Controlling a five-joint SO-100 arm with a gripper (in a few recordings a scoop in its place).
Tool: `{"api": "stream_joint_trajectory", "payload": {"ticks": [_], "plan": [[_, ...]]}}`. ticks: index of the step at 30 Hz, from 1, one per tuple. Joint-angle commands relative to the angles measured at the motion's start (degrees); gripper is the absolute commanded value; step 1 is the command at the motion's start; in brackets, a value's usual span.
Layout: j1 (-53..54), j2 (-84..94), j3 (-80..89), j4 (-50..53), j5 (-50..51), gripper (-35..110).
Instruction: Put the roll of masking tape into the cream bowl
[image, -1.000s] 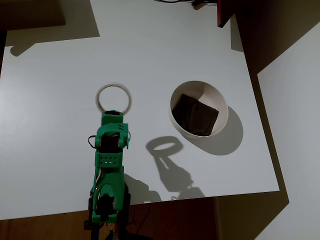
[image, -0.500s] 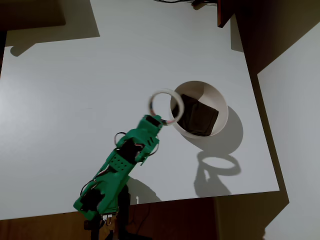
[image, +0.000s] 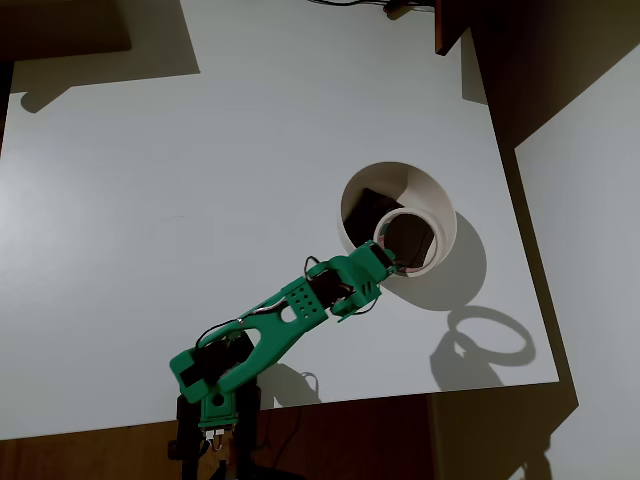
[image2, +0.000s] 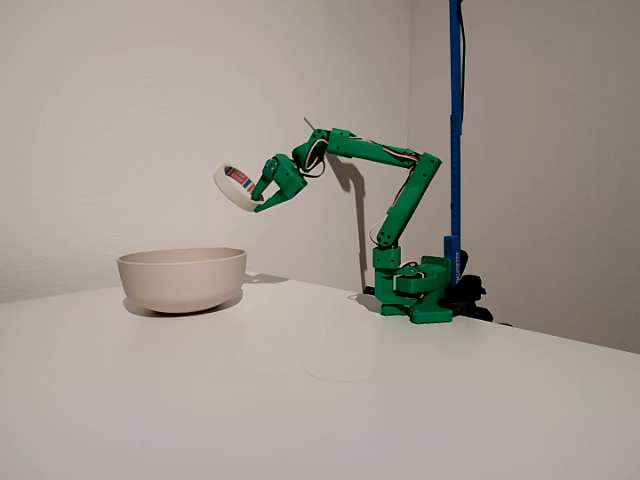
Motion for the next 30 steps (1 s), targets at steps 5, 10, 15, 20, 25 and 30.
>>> {"api": "stream_joint_trajectory", "payload": {"ticks": [5,10,15,20,25,30], "plan": [[-0.53,-9.14,-17.67,-2.55,-0.35,-8],[-3.25,-12.39,-22.15,-2.37,-0.35,-8],[-6.42,-12.57,-22.41,-3.34,-1.05,-8],[-9.23,-13.36,-22.59,-4.92,-1.41,-8],[-8.96,-20.04,-28.21,-3.6,-0.18,-8],[-7.21,-27.25,-34.8,-2.2,0.7,-8]]}}
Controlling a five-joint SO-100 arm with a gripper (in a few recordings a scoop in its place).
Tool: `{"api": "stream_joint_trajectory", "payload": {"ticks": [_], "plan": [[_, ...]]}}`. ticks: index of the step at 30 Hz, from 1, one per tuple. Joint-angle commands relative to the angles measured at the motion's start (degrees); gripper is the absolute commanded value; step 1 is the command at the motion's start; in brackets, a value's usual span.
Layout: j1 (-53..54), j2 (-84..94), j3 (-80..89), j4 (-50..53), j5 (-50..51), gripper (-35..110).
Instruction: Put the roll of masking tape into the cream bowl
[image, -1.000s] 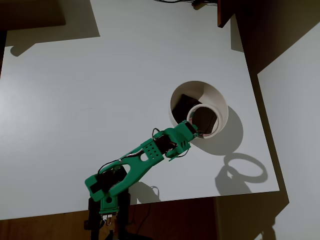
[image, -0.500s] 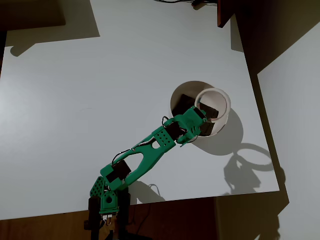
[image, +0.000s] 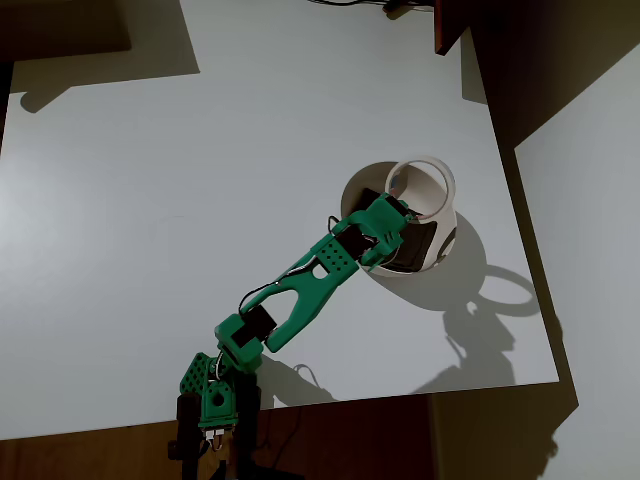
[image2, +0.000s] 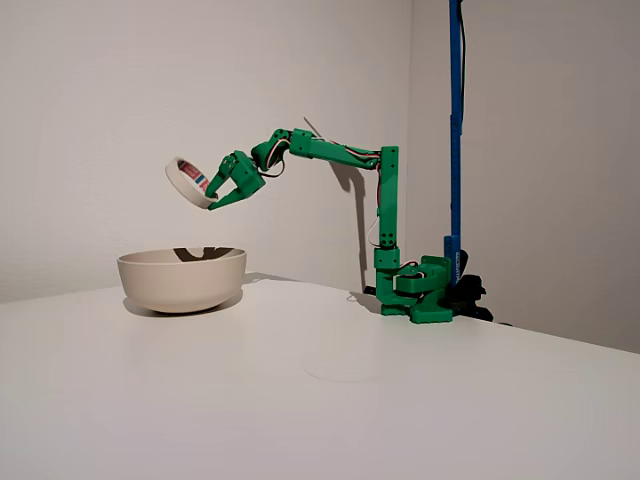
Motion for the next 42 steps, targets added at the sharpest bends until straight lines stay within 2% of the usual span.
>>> {"api": "stream_joint_trajectory", "payload": {"ticks": [1,15,20,24,34,42], "plan": [[2.02,-0.79,-7.29,-0.97,-0.62,-8],[2.99,-13.18,-13.27,-2.55,-3.08,-8],[0.62,-14.33,-13.62,3.43,-5.62,-8],[0.18,-15.29,-13.62,4.39,-4.66,-8],[3.52,-14.06,-13.62,-1.49,0.35,-8],[4.39,-14.59,-13.62,-1.58,-0.18,-8]]}}
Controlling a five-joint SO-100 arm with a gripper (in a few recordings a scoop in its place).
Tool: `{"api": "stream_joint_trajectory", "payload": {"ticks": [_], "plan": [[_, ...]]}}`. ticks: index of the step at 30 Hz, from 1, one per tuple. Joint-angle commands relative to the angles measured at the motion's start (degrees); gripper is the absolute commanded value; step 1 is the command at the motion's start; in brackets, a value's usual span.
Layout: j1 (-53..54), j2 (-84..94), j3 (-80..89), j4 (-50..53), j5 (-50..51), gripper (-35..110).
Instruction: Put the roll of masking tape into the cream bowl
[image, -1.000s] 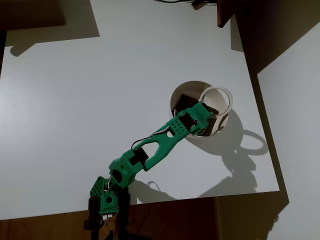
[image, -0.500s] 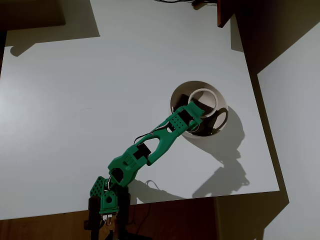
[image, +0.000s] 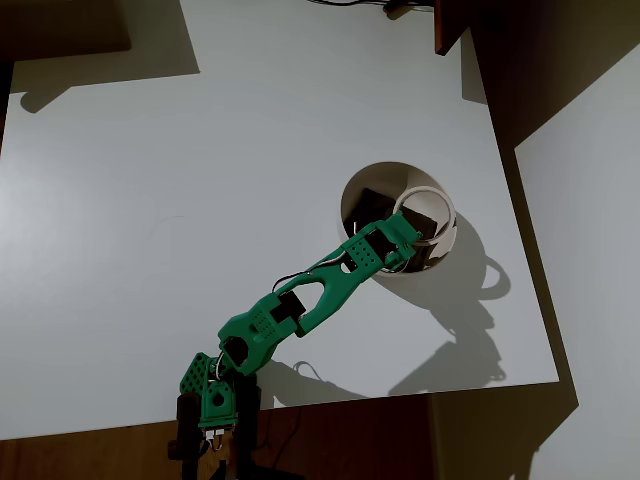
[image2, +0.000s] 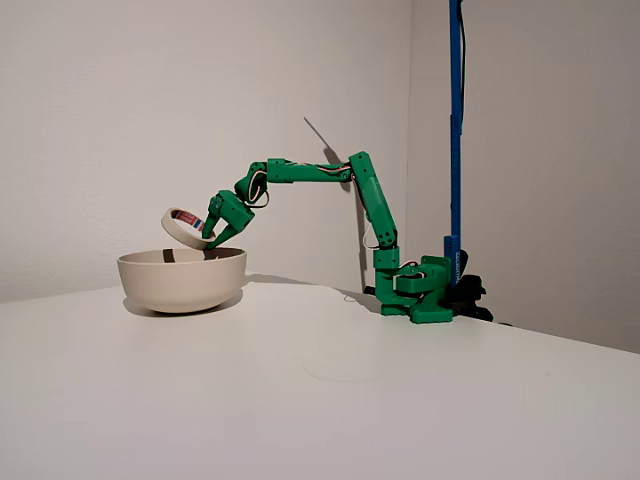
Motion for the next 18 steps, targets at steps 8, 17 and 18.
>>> {"api": "stream_joint_trajectory", "payload": {"ticks": [8,17,18], "plan": [[0.09,4.13,-6.24,-0.44,0.44,10],[0.26,4.31,-6.15,-0.53,0.97,10],[0.26,4.31,-6.15,-0.44,1.05,9]]}}
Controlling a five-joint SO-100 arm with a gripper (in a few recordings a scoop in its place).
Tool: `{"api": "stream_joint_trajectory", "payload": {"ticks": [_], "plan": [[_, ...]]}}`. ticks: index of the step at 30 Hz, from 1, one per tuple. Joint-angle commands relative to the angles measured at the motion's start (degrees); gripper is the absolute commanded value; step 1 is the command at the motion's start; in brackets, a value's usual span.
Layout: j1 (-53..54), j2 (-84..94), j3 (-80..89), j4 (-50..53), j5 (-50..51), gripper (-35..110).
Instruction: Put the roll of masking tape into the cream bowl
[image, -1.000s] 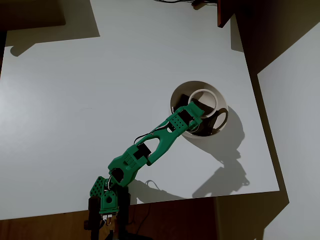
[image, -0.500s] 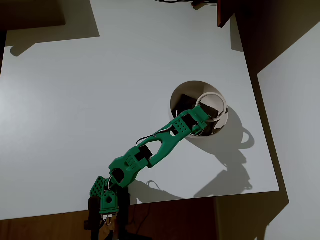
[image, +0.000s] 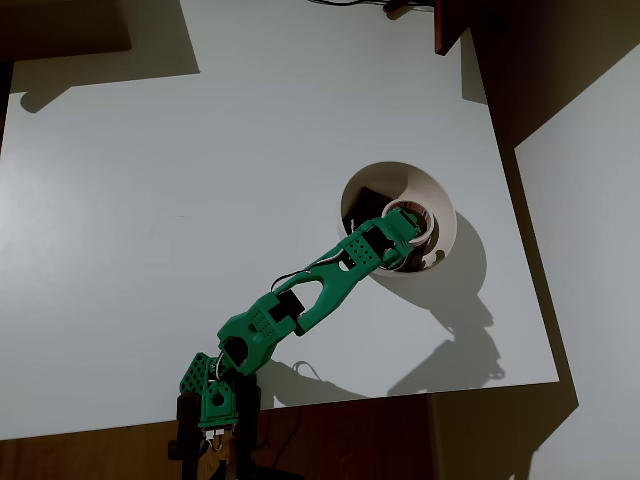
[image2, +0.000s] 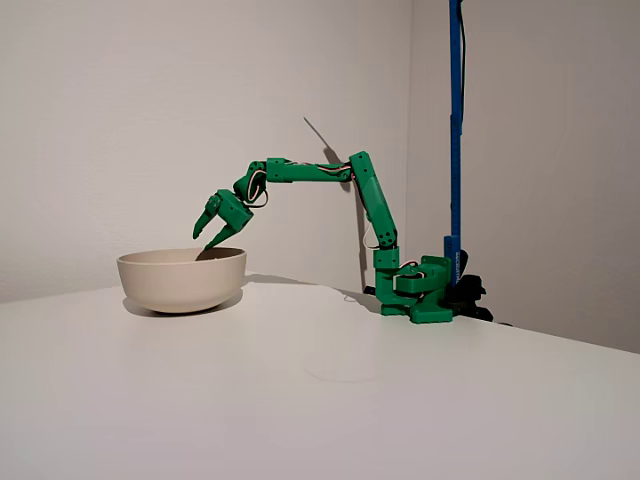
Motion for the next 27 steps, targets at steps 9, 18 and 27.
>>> {"api": "stream_joint_trajectory", "payload": {"ticks": [9,18,27], "plan": [[-0.62,9.23,-6.15,0.88,3.69,-8],[-6.59,26.46,-6.24,9.58,8.7,-8],[-21.45,47.72,-5.89,28.04,7.73,-8]]}}
